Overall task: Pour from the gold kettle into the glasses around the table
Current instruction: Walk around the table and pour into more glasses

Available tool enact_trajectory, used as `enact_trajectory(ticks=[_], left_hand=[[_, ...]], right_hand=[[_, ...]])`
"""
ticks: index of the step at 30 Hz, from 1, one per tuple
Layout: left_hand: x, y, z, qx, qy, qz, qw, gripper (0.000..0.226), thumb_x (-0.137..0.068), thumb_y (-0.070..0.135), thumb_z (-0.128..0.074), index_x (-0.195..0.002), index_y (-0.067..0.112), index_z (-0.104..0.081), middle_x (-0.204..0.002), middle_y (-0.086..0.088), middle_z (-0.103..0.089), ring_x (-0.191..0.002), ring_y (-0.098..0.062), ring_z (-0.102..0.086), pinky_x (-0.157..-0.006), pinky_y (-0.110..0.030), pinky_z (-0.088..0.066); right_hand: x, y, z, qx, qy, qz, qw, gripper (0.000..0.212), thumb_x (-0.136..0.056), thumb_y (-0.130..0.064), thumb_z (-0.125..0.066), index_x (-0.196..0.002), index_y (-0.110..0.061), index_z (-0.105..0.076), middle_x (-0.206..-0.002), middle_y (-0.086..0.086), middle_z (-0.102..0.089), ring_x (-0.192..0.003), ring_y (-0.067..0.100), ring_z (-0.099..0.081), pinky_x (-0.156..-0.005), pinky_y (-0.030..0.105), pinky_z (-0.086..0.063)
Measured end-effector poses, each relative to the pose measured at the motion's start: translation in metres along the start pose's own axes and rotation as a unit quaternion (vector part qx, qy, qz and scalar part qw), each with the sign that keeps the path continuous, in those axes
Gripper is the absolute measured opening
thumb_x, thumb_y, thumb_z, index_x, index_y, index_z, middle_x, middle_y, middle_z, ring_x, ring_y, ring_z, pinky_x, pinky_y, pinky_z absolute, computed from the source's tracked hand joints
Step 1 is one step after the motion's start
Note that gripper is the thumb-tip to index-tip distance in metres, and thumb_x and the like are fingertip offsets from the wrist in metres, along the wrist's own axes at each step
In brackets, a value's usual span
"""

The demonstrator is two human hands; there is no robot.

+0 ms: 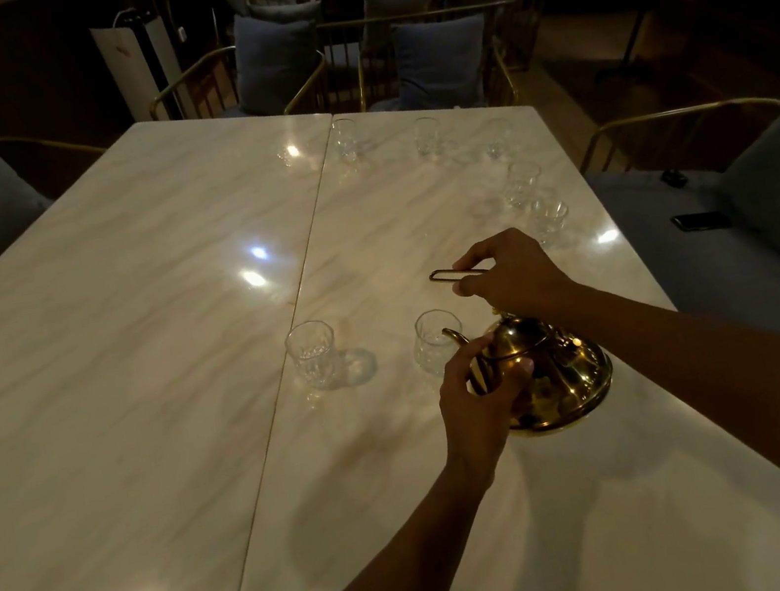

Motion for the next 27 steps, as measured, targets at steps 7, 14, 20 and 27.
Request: enact_trajectory(ticks=[7, 14, 20, 27], left_hand=[[0.0018, 0.0012, -0.0003, 0.003, -0.001, -0.007, 1.0, 0.05, -0.072, 0.035, -0.085, -0.118, 0.037, -0.064, -0.127, 0.011, -0.062, -0.122, -0.01, -0.055, -0.099, -0.045, -0.053], [0.0014, 0.0016, -0.0008, 0.003, -0.001, -0.01, 1.0, 0.05, -0.072, 0.035, -0.085, -0.118, 0.038, -0.065, -0.128, 0.012, -0.062, -0.122, -0.01, -0.055, -0.1, -0.045, -0.052], [0.0006, 0.0055, -0.002, -0.002, 0.002, -0.013, 1.0, 0.048, -0.074, 0.032, -0.084, -0.117, 0.037, -0.065, -0.126, 0.015, -0.062, -0.121, -0.008, -0.055, -0.1, -0.045, -0.052], [0.0012, 0.0071, -0.0039, 0.003, 0.0, -0.012, 1.0, 0.05, -0.071, 0.038, -0.084, -0.117, 0.04, -0.064, -0.126, 0.011, -0.063, -0.121, -0.012, -0.057, -0.098, -0.048, -0.053]], right_hand=[[0.0006, -0.0004, 0.0004, -0.001, -0.003, 0.003, 1.0, 0.027, -0.076, -0.015, -0.078, -0.102, -0.011, -0.073, -0.117, 0.008, -0.065, -0.066, 0.01, -0.058, -0.063, 0.02, -0.046], [-0.0009, -0.0006, 0.0014, -0.004, -0.005, 0.007, 1.0, 0.026, -0.077, -0.014, -0.078, -0.103, -0.01, -0.073, -0.111, 0.01, -0.066, -0.057, 0.002, -0.054, -0.053, 0.014, -0.042], [-0.0033, -0.0016, 0.0026, -0.009, -0.008, 0.008, 1.0, 0.025, -0.076, -0.014, -0.078, -0.101, -0.011, -0.073, -0.102, 0.012, -0.064, -0.056, 0.0, -0.051, -0.052, 0.014, -0.041], [-0.0021, -0.0047, 0.0058, -0.002, -0.017, 0.009, 1.0, 0.026, -0.078, -0.012, -0.077, -0.102, -0.007, -0.072, -0.086, 0.004, -0.058, -0.035, -0.008, -0.051, -0.036, 0.006, -0.036]])
Point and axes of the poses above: each hand's wrist, its own x-axis away from the middle knuckle, its own z-axis out of the back of the hand, y = z × x, the point moved 3 cm from there along -x, towards the middle knuckle
